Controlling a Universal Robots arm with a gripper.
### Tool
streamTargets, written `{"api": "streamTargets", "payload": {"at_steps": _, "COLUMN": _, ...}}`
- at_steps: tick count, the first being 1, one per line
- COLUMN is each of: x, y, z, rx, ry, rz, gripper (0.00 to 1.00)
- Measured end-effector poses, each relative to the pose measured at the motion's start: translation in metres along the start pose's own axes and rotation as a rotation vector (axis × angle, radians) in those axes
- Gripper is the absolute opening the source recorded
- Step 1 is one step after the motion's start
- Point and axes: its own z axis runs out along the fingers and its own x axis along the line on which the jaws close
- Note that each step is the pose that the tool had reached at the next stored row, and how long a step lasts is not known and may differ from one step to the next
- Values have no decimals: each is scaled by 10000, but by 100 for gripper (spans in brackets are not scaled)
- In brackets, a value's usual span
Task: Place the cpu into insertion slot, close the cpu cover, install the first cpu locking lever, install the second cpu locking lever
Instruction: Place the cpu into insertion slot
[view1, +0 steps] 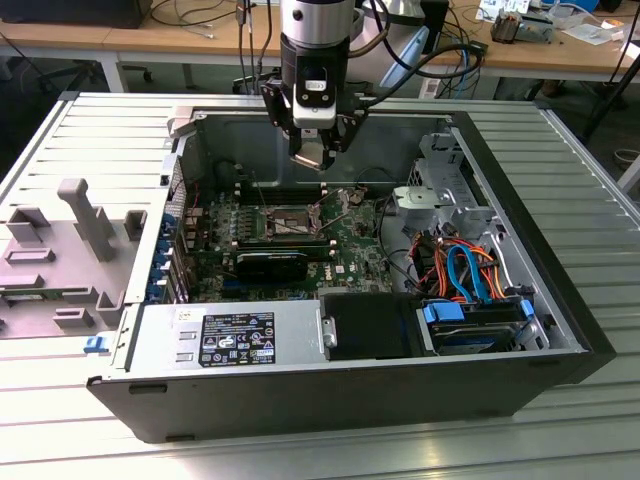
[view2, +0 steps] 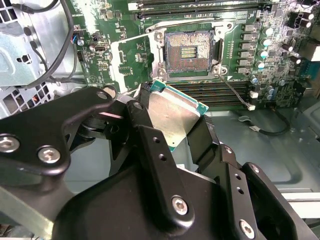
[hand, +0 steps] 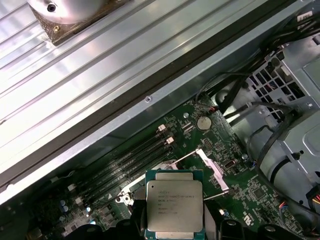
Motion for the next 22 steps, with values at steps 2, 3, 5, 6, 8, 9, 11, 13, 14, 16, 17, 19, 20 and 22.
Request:
{"api": "streamTargets", "payload": {"at_steps": 2, "x": 0, "y": 0, "z": 1, "rx": -1, "ry": -1, "rz": 21, "gripper": 55}}
{"api": "streamTargets", "payload": {"at_steps": 3, "x": 0, "y": 0, "z": 1, "rx": -1, "ry": -3, "rz": 36, "gripper": 55}}
{"api": "streamTargets", "payload": {"at_steps": 5, "x": 0, "y": 0, "z": 2, "rx": -1, "ry": -5, "rz": 62, "gripper": 55}}
{"api": "streamTargets", "payload": {"at_steps": 6, "x": 0, "y": 0, "z": 3, "rx": -2, "ry": -6, "rz": 73, "gripper": 55}}
{"api": "streamTargets", "payload": {"at_steps": 8, "x": 0, "y": 0, "z": 3, "rx": -2, "ry": -9, "rz": 107, "gripper": 55}}
{"api": "streamTargets", "payload": {"at_steps": 9, "x": 0, "y": 0, "z": 4, "rx": -3, "ry": -10, "rz": 119, "gripper": 55}}
{"api": "streamTargets", "payload": {"at_steps": 11, "x": 0, "y": 0, "z": 5, "rx": -3, "ry": -13, "rz": 150, "gripper": 55}}
{"api": "streamTargets", "payload": {"at_steps": 13, "x": 0, "y": 0, "z": 6, "rx": -4, "ry": -16, "rz": 182, "gripper": 55}}
{"api": "streamTargets", "payload": {"at_steps": 14, "x": 0, "y": -1, "z": 7, "rx": -4, "ry": -16, "rz": 196, "gripper": 55}}
{"api": "streamTargets", "payload": {"at_steps": 16, "x": 0, "y": -1, "z": 7, "rx": -4, "ry": -18, "rz": 219, "gripper": 55}}
{"api": "streamTargets", "payload": {"at_steps": 17, "x": 0, "y": -1, "z": 8, "rx": -4, "ry": -20, "rz": 237, "gripper": 55}}
{"api": "streamTargets", "payload": {"at_steps": 19, "x": 0, "y": -1, "z": 9, "rx": -5, "ry": -24, "rz": 275, "gripper": 55}}
{"api": "streamTargets", "payload": {"at_steps": 20, "x": 0, "y": -1, "z": 9, "rx": -5, "ry": -24, "rz": 287, "gripper": 55}}
{"api": "streamTargets", "payload": {"at_steps": 22, "x": 0, "y": -1, "z": 11, "rx": -7, "ry": -28, "rz": 329, "gripper": 55}}
